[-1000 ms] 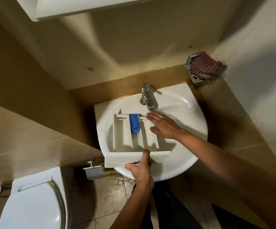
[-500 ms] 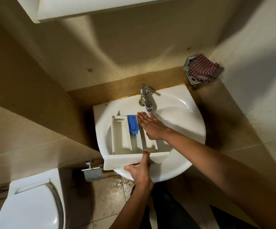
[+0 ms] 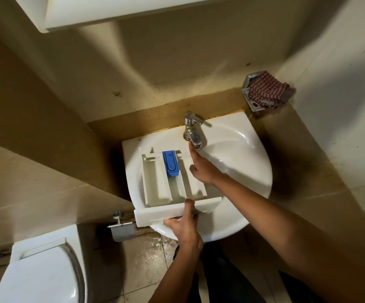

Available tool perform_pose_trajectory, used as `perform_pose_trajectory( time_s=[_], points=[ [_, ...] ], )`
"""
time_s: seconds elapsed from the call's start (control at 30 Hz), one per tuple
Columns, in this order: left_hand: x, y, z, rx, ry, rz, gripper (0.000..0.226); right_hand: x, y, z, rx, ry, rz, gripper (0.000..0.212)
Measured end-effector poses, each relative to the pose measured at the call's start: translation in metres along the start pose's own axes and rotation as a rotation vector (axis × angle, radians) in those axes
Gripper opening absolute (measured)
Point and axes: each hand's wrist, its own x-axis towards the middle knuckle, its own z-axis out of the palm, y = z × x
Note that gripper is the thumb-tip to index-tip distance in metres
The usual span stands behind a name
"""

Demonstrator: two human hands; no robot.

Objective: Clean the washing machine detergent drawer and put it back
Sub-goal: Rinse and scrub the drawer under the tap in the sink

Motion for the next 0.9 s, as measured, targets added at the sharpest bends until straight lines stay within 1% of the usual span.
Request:
perform_pose_trajectory(
  time_s=[0.07, 0.13, 0.2, 0.27, 0.33, 0.37, 0.43, 0.5, 0.53, 0.57, 0.6, 0.7, 0.77, 0.83, 0.87, 0.9],
  points=[
    [0.001, 0.004, 0.005, -0.054, -0.006, -0.004, 0.06, -0.008, 0.006, 0.001, 0.051, -0.001, -0.018, 0.078],
    [0.005, 0.006, 0.008, -0.077, -0.008, 0.005, 0.059, -0.018, 0.014, 0.008, 0.12, -0.013, -0.047, 0.072],
    [0.007, 0.004, 0.007, -0.064, -0.023, 0.014, 0.067, -0.031, 0.026, 0.016, 0.315, -0.034, -0.034, 0.068],
    [0.007, 0.001, 0.003, -0.027, -0.048, 0.025, 0.082, -0.041, 0.041, 0.018, 0.546, -0.078, -0.035, 0.068],
    [0.006, -0.003, -0.001, 0.021, -0.057, 0.022, 0.096, -0.043, 0.05, 0.013, 0.622, -0.119, -0.043, 0.068],
    [0.006, -0.005, -0.002, 0.037, -0.053, 0.025, 0.096, -0.039, 0.05, 0.011, 0.634, -0.115, -0.04, 0.067],
    [0.007, -0.007, -0.002, 0.056, -0.051, 0.033, 0.087, -0.024, 0.047, 0.006, 0.663, -0.021, 0.004, 0.059],
    [0.006, -0.007, -0.002, 0.078, -0.047, 0.021, 0.083, -0.004, 0.039, -0.001, 0.647, 0.17, 0.11, 0.038],
    [0.005, -0.006, -0.002, 0.09, -0.044, 0.008, 0.085, 0.006, 0.036, -0.005, 0.646, 0.252, 0.17, 0.024],
    [0.004, -0.005, -0.002, 0.104, -0.038, -0.005, 0.088, 0.013, 0.033, -0.009, 0.678, 0.296, 0.221, 0.014],
    [0.003, -0.004, -0.003, 0.118, -0.033, -0.016, 0.092, 0.02, 0.03, -0.013, 0.716, 0.314, 0.262, 0.009],
    [-0.001, -0.001, -0.004, 0.147, -0.034, -0.037, 0.096, 0.03, 0.026, -0.02, 0.712, 0.339, 0.331, 0.012],
    [-0.003, 0.001, -0.004, 0.135, -0.026, -0.055, 0.092, 0.031, 0.025, -0.018, 0.745, 0.322, 0.344, 0.014],
    [-0.005, 0.005, -0.004, 0.108, -0.027, -0.068, 0.089, 0.028, 0.026, -0.015, 0.804, 0.262, 0.342, 0.016],
    [-0.007, 0.007, -0.003, 0.111, -0.029, -0.07, 0.093, 0.025, 0.027, -0.013, 0.815, 0.218, 0.338, 0.015],
    [-0.008, 0.01, -0.003, 0.12, -0.028, -0.069, 0.097, 0.023, 0.029, -0.013, 0.813, 0.174, 0.328, 0.019]
  ],
)
